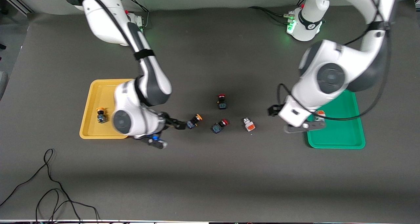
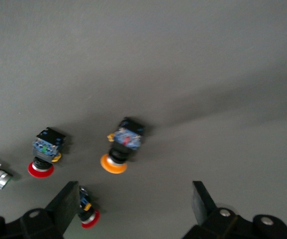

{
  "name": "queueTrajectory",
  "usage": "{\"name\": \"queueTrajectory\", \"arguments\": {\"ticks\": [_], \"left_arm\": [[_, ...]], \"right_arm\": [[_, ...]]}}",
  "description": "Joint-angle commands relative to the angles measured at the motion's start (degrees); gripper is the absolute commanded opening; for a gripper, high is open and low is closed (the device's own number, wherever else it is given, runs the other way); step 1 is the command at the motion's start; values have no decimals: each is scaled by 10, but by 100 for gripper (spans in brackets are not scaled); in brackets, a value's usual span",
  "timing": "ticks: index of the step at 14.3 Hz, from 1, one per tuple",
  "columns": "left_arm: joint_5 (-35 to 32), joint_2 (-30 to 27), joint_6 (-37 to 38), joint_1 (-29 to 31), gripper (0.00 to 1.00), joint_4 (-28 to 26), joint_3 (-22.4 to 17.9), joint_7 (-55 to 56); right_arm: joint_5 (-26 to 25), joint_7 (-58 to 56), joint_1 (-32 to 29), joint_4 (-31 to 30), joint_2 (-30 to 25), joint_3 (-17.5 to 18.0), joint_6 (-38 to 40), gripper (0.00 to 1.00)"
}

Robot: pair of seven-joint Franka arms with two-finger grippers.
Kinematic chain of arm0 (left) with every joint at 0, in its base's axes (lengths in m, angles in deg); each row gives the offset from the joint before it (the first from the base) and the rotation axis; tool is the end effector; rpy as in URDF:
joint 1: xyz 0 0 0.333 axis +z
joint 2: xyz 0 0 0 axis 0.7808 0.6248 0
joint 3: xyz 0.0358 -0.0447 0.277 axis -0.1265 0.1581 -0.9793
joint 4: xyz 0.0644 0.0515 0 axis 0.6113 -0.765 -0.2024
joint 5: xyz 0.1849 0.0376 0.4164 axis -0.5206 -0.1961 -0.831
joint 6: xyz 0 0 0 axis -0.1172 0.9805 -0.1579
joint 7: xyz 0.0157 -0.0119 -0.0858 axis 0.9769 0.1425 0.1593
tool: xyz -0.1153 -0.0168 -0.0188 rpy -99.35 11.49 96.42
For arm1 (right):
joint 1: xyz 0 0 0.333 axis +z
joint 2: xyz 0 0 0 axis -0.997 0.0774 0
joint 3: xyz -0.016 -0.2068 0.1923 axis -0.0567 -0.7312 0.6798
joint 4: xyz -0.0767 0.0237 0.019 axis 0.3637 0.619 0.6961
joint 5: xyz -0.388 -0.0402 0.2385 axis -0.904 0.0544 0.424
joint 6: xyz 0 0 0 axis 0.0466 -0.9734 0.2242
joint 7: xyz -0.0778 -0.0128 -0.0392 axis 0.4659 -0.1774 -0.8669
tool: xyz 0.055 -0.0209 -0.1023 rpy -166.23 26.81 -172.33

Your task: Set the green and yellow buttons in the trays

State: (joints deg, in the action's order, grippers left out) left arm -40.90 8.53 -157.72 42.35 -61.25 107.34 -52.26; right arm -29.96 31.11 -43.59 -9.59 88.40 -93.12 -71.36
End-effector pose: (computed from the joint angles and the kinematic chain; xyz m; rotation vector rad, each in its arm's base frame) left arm 0.6360 -0.2940 0.3536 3.1091 0.2365 -0.1077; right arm 0.6573 0.3332 0.2065 -2.8682 0.5877 0.4594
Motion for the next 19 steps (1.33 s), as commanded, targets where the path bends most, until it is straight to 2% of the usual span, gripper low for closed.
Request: {"name": "queueTrajectory", "arguments": {"ticks": [1,6,8,9,10,11,12,15,19], "left_arm": [[0,30,-20,-31,99,17,-7,93],[-1,61,-34,-49,99,15,-7,207],[-1,76,-40,-51,99,15,-7,209],[-2,90,-53,-55,99,13,-8,209],[-3,104,-63,-60,99,13,-8,209],[-6,118,-74,-62,99,13,-8,209],[-10,132,-88,-68,99,12,-8,209],[-48,178,-136,-78,99,12,-9,208],[-55,213,-179,-78,99,11,-12,209]], "right_arm": [[5,46,22,20,41,4,-32,100],[14,92,30,21,99,19,-140,98],[16,120,30,22,109,21,-162,74],[16,124,31,21,110,21,-164,58],[18,125,30,20,110,21,-163,36],[18,125,30,19,109,21,-162,8],[18,124,29,20,108,21,-162,0],[17,122,22,19,98,17,-155,0],[10,105,-15,22,48,-14,-69,0]]}}
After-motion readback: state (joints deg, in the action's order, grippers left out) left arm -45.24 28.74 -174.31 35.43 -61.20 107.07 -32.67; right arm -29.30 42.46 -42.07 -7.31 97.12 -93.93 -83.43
